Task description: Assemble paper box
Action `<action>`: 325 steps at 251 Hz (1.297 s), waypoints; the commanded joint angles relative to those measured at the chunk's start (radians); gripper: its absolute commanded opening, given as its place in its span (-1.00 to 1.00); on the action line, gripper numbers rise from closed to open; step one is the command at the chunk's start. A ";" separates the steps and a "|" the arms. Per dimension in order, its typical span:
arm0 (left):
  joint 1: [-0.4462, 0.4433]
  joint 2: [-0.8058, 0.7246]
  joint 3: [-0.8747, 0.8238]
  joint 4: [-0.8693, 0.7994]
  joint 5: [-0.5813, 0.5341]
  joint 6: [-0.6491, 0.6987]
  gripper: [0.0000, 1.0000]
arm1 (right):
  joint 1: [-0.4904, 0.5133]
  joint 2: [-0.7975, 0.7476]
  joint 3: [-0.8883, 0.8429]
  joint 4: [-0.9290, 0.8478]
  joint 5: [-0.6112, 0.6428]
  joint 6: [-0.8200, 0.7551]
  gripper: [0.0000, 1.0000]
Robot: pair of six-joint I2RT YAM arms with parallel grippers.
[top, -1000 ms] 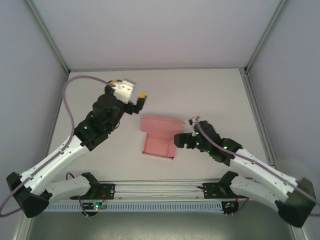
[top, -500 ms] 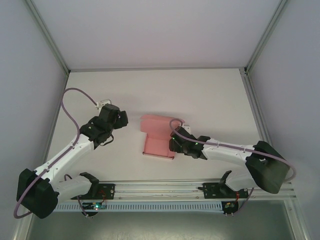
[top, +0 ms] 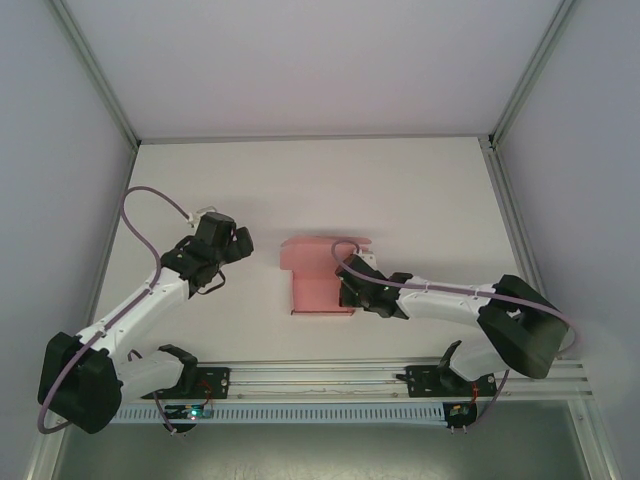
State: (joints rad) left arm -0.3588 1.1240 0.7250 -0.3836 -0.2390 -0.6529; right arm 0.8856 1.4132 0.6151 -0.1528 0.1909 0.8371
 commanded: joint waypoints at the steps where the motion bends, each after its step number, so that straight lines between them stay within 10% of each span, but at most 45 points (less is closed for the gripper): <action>1: 0.038 0.023 -0.033 0.091 0.077 -0.031 1.00 | -0.030 -0.102 0.019 0.090 0.025 -0.170 -1.00; 63: 0.115 0.198 -0.057 0.474 0.560 -0.048 1.00 | -0.180 -0.319 0.049 0.448 -0.391 -0.354 -1.00; 110: 0.078 0.333 0.047 0.804 0.956 -0.135 1.00 | -0.167 -0.242 0.182 0.419 -0.471 -0.448 -1.00; 325: -0.095 0.286 0.231 0.726 1.094 -0.206 1.00 | 0.065 0.058 0.306 0.161 0.537 -0.924 -1.00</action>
State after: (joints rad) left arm -0.3542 1.4605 0.8627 0.2310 0.6807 -0.8188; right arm 0.9314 1.3556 0.9356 0.1101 0.5270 0.0364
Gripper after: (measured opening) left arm 0.998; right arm 0.055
